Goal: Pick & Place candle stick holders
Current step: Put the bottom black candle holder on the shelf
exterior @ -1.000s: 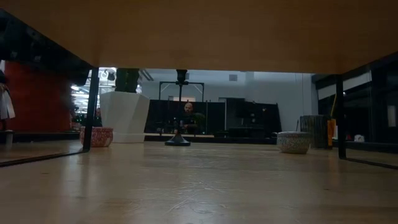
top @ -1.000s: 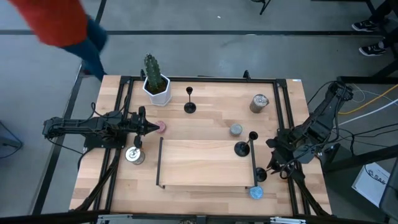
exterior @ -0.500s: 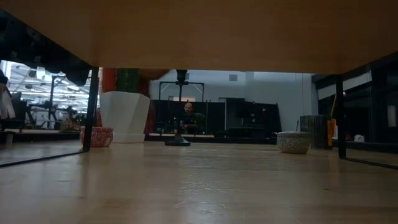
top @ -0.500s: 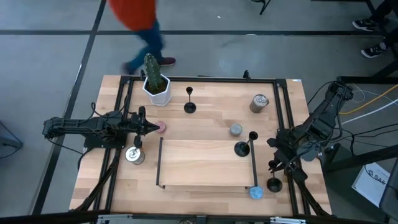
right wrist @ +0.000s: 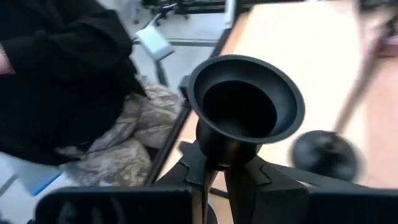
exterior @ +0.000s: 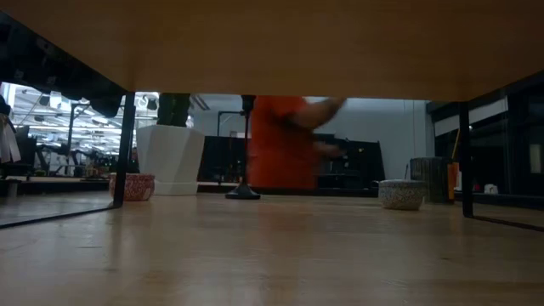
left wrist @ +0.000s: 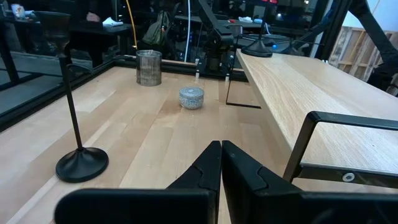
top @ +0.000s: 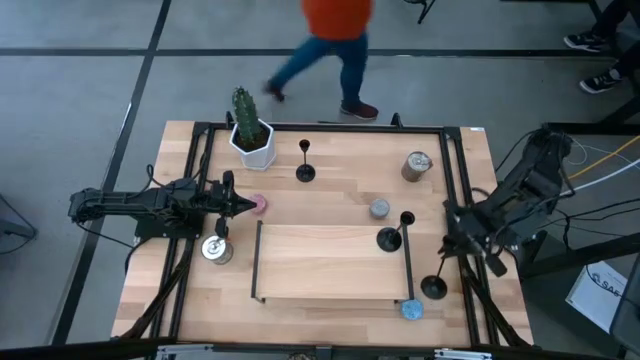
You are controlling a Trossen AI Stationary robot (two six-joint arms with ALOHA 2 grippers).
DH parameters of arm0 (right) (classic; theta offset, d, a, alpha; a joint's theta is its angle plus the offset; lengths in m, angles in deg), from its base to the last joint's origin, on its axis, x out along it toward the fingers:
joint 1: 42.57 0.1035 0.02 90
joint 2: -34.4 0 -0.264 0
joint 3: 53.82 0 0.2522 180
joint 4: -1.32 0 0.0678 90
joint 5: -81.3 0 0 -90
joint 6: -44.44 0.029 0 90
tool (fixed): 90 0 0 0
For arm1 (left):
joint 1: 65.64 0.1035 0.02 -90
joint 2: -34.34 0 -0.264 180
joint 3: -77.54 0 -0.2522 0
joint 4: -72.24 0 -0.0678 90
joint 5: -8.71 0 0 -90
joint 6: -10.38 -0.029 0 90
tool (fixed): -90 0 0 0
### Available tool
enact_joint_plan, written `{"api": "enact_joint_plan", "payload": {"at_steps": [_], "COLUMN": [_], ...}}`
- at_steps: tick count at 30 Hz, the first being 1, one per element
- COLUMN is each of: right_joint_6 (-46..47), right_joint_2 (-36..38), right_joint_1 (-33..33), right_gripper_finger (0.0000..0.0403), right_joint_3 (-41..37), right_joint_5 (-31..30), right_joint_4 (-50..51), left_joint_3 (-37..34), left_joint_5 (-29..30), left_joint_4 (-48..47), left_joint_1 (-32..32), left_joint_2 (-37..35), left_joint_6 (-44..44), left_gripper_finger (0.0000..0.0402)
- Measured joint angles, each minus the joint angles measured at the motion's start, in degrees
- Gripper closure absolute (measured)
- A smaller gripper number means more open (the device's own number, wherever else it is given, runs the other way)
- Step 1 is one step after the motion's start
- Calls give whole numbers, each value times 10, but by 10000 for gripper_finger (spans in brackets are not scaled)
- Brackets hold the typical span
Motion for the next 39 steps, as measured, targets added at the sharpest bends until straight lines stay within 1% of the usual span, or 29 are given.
{"api": "enact_joint_plan", "payload": {"at_steps": [6, 9, 11, 16, 19, 23, 26, 29, 34, 36, 39], "right_joint_6": [14, 15, 15, 15, 8, -41, -127, -228, -357, -387, -405], "right_joint_2": [0, 0, 0, 0, 0, -8, -24, -45, -82, -100, -130], "right_joint_1": [-22, -36, -47, -80, -101, -128, -149, -170, -204, -218, -242], "right_gripper_finger": [369, 369, 369, 369, 369, 369, 369, 369, 369, 369, 369], "right_joint_3": [89, 124, 142, 164, 174, 188, 205, 225, 251, 263, 274], "right_joint_5": [-71, -108, -144, -251, -303, -352, -378, -391, -383, -358, -320], "right_joint_4": [131, 173, 204, 249, 247, 220, 164, 81, -64, -91, -126], "left_joint_3": [0, 0, 0, 0, 0, 0, 0, 0, 0, 0, 0], "left_joint_5": [0, 0, 0, 0, 0, 0, 0, 0, 0, 0, 0], "left_joint_4": [0, 0, 0, 0, 0, 0, 0, 0, 0, 0, 0], "left_joint_1": [0, 0, 0, 0, 0, 0, 0, 0, 0, 0, 0], "left_joint_2": [0, 0, 0, 0, 0, 0, 0, 0, 0, 0, 0], "left_joint_6": [0, 0, 0, 0, 0, 0, 0, 0, 0, 0, 0], "left_gripper_finger": [395, 395, 395, 395, 395, 395, 395, 395, 395, 395, 395]}}
